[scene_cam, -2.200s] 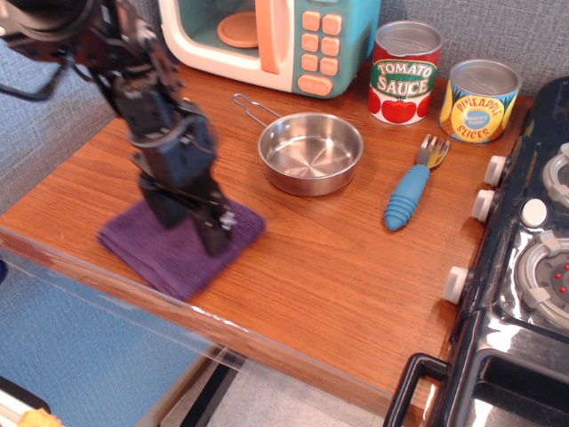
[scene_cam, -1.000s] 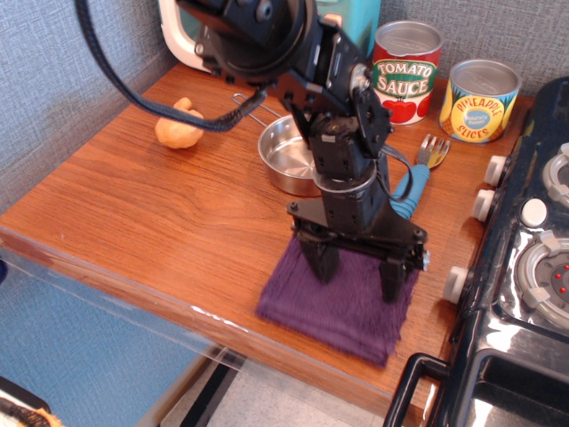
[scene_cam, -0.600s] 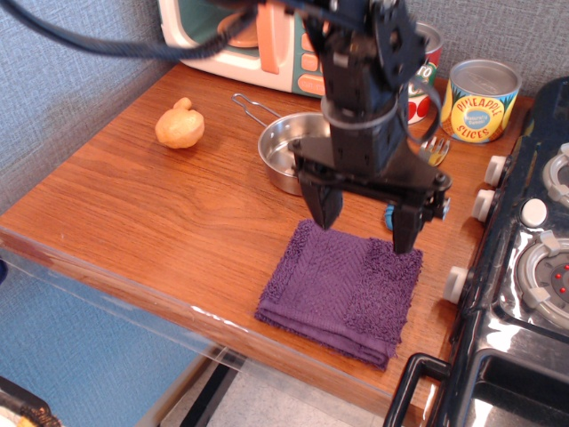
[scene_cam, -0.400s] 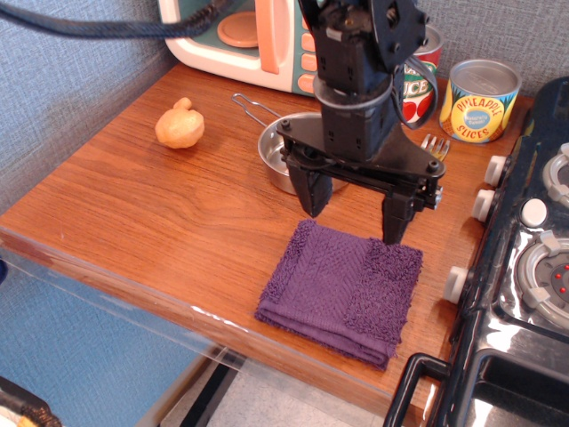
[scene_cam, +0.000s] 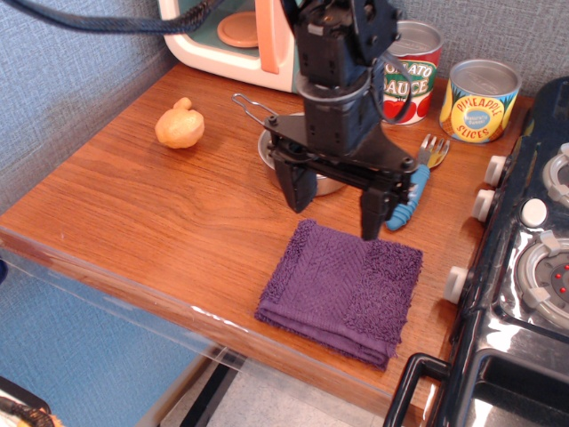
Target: Move the purple towel to the front right of the table
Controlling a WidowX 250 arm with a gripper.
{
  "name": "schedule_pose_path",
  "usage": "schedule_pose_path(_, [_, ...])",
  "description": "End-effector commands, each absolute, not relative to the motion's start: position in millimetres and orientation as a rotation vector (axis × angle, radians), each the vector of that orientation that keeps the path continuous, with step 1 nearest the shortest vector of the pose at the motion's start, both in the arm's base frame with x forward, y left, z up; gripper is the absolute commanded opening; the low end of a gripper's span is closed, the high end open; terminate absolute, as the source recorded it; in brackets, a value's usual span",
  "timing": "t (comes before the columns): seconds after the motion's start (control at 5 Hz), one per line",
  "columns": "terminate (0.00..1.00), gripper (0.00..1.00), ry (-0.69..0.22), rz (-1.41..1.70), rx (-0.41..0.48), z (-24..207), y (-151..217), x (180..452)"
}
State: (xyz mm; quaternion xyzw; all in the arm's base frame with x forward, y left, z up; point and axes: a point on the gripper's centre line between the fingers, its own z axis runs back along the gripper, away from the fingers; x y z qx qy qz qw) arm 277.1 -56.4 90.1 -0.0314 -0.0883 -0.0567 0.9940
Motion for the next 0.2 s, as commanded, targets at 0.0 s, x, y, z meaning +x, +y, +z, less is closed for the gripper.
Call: schedule_pose_path(0.0, [1.00, 1.00, -0.221, -0.116, -0.071, 106.4, -57.7, 287.8])
